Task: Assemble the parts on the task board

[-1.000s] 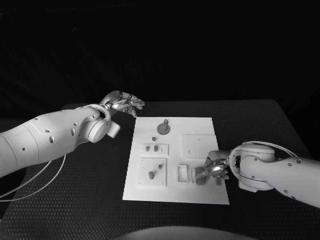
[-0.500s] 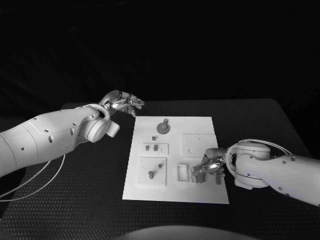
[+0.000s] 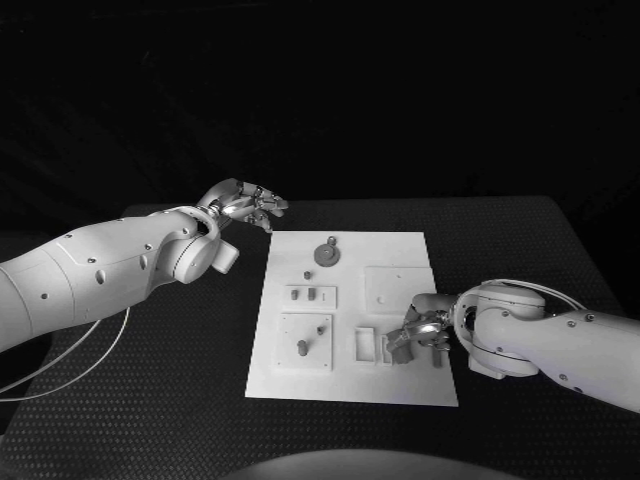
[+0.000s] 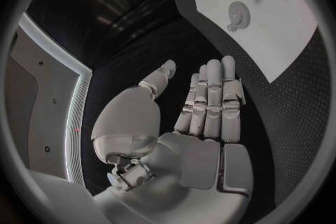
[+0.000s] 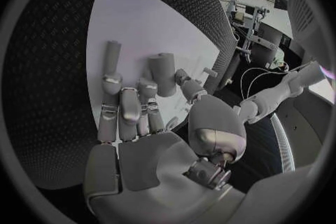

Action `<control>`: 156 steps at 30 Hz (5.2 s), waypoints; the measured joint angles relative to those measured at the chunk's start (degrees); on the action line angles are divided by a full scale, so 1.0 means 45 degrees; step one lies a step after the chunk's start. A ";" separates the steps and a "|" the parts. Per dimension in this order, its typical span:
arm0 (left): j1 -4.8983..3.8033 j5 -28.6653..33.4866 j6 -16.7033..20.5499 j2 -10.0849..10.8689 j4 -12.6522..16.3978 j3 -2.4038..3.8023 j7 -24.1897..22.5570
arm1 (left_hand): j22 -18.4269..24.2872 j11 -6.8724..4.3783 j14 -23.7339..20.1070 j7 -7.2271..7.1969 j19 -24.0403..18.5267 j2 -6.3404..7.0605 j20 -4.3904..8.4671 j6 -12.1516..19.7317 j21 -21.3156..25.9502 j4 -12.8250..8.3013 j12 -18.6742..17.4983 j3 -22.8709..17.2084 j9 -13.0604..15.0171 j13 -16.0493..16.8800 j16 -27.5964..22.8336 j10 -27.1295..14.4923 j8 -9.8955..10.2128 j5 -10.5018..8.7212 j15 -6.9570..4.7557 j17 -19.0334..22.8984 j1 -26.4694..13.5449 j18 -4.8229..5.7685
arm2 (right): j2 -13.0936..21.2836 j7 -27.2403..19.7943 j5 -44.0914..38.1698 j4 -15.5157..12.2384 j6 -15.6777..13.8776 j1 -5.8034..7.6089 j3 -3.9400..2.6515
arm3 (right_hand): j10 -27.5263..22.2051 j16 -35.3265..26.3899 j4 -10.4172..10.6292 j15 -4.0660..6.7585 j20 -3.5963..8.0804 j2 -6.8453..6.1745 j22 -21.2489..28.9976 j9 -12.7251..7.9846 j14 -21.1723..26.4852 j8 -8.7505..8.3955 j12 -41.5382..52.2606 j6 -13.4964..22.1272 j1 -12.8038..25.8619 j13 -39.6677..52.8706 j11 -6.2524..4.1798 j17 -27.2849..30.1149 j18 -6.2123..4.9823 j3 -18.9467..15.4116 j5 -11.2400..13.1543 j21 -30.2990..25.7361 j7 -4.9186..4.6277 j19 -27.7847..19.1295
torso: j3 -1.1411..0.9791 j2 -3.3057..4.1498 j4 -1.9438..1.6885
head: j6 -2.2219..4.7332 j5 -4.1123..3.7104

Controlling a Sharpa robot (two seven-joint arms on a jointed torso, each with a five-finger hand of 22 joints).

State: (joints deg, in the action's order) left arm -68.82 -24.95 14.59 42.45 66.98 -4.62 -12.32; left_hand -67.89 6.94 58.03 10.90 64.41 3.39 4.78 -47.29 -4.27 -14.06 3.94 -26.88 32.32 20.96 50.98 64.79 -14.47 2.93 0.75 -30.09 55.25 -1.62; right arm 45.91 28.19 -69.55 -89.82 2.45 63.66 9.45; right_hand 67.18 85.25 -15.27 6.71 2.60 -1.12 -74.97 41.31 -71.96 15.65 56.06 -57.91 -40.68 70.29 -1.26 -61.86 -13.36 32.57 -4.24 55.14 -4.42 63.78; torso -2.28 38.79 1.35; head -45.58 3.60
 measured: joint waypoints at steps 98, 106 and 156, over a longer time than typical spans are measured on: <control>-0.0004 0.0007 -0.0067 0.0106 0.0054 -0.0005 0.0047 | -0.0019 -0.0005 0.0000 -0.0020 0.0000 0.0000 -0.0002 -0.0020 0.0000 0.0033 0.0000 0.0033 -0.0019 0.0023 0.0000 0.0005 -0.0049 0.0000 0.0000 -0.0055 0.0001 -0.0008 | -0.1181 0.0033 0.2349 0.0405 -0.0577 0.0078 0.0087 | -0.0146 -0.0312 0.1629 0.0162 -0.0103 -0.1403 -0.0001 -0.0208 0.0207 -0.0377 -0.0002 -0.0397 0.2161 -0.0359 -0.0040 0.0483 -0.0112 0.1052 -0.0044 -0.0074 -0.0007 0.0017 | -0.0024 0.0038 0.0012 | -0.0261 0.0145; -0.0004 0.0008 -0.0071 0.0107 0.0054 -0.0005 0.0049 | -0.0018 -0.0005 0.0000 -0.0021 0.0000 -0.0001 -0.0001 -0.0020 0.0000 0.0033 0.0000 0.0034 -0.0019 0.0024 0.0000 0.0005 -0.0048 0.0000 0.0000 -0.0067 0.0001 -0.0009 | -0.1179 0.0020 0.2372 0.0405 -0.0569 0.0078 0.0087 | -0.0231 -0.0345 0.2237 0.0135 -0.0106 -0.2116 -0.0001 -0.0186 0.0277 -0.0407 -0.0002 -0.0370 0.1947 -0.0373 -0.0037 0.0578 -0.0114 0.1426 -0.0044 -0.0074 -0.0044 0.0013 | -0.0027 0.0037 0.0016 | -0.0273 0.0151; -0.0004 0.0010 -0.0102 0.0124 0.0041 -0.0006 0.0062 | -0.0026 -0.0006 0.0000 0.0005 -0.0001 -0.0001 -0.0002 0.0006 0.0000 0.0033 0.0000 0.0033 -0.0016 0.0038 -0.0042 0.0005 -0.0088 0.0000 0.0000 -0.0086 0.0001 -0.0009 | -0.0932 -0.0764 -0.0424 -0.0121 -0.0341 -0.0019 0.0137 | 0.0613 -0.0172 0.0759 0.0436 0.0083 -0.1743 -0.0001 0.0214 -0.0712 0.0005 0.0556 -0.1346 -0.1285 -0.0512 -0.0429 -0.0324 -0.0146 0.0819 -0.0044 -0.0024 0.0339 0.0524 | -0.0023 0.0039 0.0011 | -0.0238 0.0132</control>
State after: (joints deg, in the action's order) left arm -68.83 -24.91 14.13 43.01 67.17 -4.65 -12.04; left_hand -68.01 6.91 58.03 10.92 64.40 3.39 4.77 -47.26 -4.27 -13.91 3.94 -26.74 32.25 21.13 50.79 64.81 -14.86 2.93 0.75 -30.48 55.25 -1.66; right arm 41.72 24.76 -71.46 -90.36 0.91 63.57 10.07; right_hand 69.94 84.48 -11.86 8.68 2.97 -8.97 -74.97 42.27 -75.17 15.67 58.56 -63.97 -46.46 67.99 -3.19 -63.31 -14.02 36.25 -4.44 55.04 -2.90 66.14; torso -2.38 38.96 1.40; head -46.65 4.19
